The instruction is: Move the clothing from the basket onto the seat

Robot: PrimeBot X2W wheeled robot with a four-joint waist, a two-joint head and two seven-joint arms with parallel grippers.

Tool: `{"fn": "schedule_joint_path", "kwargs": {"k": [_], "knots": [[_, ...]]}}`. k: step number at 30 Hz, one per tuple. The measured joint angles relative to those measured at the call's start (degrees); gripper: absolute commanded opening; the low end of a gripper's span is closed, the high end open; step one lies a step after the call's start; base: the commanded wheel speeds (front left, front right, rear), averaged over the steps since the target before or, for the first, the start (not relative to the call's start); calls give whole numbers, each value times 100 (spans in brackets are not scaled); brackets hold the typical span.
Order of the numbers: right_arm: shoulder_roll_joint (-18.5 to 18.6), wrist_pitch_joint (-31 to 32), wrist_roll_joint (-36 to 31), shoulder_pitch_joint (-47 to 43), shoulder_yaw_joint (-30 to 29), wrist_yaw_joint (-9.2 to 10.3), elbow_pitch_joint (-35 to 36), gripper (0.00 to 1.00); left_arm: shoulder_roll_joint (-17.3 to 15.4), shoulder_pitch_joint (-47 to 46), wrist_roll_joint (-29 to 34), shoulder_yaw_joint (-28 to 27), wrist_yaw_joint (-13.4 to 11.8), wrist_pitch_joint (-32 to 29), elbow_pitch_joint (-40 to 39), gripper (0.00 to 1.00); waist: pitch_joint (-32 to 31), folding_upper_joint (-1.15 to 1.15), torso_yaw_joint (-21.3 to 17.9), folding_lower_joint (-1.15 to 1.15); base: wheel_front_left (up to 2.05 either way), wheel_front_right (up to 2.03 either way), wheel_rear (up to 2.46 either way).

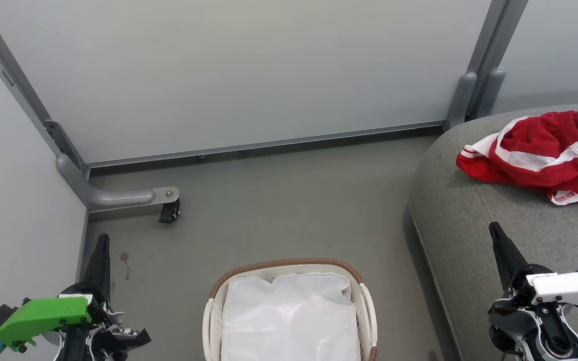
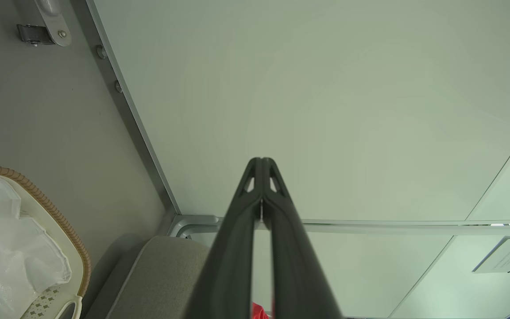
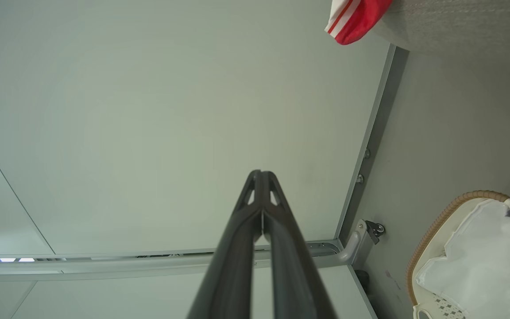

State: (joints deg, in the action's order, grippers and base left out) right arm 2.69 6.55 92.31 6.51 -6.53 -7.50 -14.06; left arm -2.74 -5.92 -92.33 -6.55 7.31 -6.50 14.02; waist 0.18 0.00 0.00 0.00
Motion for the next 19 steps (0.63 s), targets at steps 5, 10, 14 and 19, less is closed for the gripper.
{"fn": "schedule_joint_path", "kwargs": {"k": [5,10,14,19], "knots": [[0,0,0,0,0,0,0,0,0,0,0,0,0,0,0,0,0,0,0,0,0,0,0],[0,0,0,0,0,0,0,0,0,0,0,0,0,0,0,0,0,0,0,0,0,0,0],[0,0,0,-1,0,0,0,0,0,0,0,0,0,0,0,0,0,0,0,0,0,0,0],[1,0,0,-1,0,0,0,0,0,0,0,0,0,0,0,0,0,0,0,0,0,0,0]]}}
